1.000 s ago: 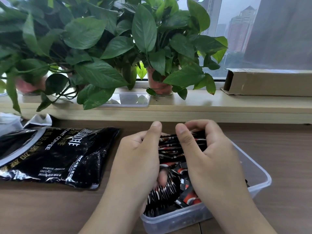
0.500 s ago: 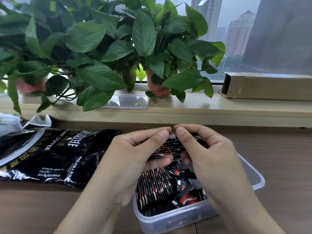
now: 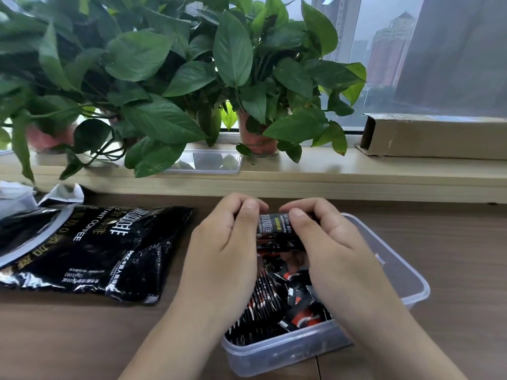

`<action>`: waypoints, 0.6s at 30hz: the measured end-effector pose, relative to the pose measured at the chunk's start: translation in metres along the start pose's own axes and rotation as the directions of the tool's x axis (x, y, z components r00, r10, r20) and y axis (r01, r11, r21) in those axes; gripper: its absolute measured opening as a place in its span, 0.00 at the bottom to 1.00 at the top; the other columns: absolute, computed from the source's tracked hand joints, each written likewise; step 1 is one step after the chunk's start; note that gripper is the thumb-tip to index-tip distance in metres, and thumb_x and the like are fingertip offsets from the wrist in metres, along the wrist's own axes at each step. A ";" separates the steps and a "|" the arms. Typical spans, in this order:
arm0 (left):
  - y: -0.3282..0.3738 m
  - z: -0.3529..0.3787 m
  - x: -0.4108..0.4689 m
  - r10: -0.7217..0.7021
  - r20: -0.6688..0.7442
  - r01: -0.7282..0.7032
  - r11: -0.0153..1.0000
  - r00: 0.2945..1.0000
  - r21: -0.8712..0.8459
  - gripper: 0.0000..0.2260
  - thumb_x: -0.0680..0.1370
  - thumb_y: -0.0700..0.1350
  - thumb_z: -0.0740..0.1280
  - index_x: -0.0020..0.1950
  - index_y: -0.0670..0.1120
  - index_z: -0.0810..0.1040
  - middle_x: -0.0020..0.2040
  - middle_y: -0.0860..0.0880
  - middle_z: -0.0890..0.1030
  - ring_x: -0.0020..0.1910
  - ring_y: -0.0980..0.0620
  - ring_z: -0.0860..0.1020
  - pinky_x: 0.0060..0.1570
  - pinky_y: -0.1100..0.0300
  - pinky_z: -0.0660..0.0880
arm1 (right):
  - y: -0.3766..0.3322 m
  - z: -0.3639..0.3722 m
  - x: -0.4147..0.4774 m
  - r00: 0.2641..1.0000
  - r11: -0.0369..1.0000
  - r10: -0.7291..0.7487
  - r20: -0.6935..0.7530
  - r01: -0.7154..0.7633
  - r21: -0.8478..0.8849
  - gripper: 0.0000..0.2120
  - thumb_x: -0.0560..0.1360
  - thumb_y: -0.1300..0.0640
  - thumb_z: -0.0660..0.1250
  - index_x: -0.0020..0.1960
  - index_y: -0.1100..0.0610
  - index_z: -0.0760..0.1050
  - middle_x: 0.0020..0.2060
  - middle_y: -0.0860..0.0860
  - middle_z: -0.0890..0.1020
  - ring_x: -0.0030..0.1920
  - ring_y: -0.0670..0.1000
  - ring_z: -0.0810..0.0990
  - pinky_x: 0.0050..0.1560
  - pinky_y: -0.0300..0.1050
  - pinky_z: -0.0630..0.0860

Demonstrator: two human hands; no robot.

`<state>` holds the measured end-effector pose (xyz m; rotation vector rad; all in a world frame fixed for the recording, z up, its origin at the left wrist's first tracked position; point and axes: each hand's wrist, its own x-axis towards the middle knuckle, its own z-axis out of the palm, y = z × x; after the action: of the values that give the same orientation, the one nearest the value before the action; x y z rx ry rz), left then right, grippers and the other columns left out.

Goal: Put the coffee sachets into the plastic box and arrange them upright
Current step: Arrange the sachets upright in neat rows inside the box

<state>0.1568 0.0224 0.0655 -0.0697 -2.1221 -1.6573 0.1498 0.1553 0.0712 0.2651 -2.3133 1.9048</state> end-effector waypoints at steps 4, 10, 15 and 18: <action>-0.002 0.000 0.001 0.059 -0.027 -0.056 0.994 0.998 0.097 0.16 0.81 0.52 0.62 0.37 0.46 0.77 0.28 0.45 0.75 0.28 0.51 0.73 0.33 0.53 0.73 | -0.001 0.000 -0.002 1.000 0.998 -0.014 0.001 0.014 0.055 0.05 0.79 0.51 0.65 0.48 0.45 0.79 0.37 0.46 0.83 0.37 0.48 0.83 0.35 0.41 0.81; -0.006 -0.008 0.003 0.245 -0.012 -0.239 0.956 0.970 0.168 0.12 0.78 0.50 0.62 0.36 0.50 0.78 0.31 0.46 0.78 0.28 0.51 0.74 0.29 0.55 0.70 | -0.004 -0.010 0.004 0.970 0.917 0.197 0.140 -0.233 0.324 0.06 0.73 0.57 0.72 0.50 0.53 0.83 0.41 0.53 0.87 0.39 0.54 0.87 0.47 0.52 0.83; -0.012 -0.019 0.006 0.376 0.198 -0.412 0.891 0.905 0.191 0.12 0.80 0.51 0.61 0.41 0.49 0.79 0.32 0.49 0.79 0.32 0.51 0.76 0.31 0.62 0.70 | -0.009 -0.036 0.005 0.868 0.943 0.253 0.428 -0.320 0.089 0.15 0.62 0.51 0.75 0.43 0.59 0.86 0.42 0.59 0.87 0.44 0.57 0.87 0.47 0.46 0.83; -0.016 -0.019 0.008 0.421 0.318 -0.493 0.849 0.849 0.191 0.12 0.80 0.48 0.60 0.43 0.46 0.79 0.35 0.53 0.79 0.36 0.54 0.77 0.35 0.66 0.71 | -0.010 -0.040 0.006 0.823 0.964 0.254 0.508 -0.259 -0.063 0.11 0.69 0.53 0.75 0.45 0.60 0.86 0.39 0.55 0.86 0.39 0.51 0.84 0.44 0.42 0.80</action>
<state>0.1510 -0.0015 0.0575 -0.7016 -2.2670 -1.1172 0.1460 0.1929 0.0897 0.5491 -2.8022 2.1856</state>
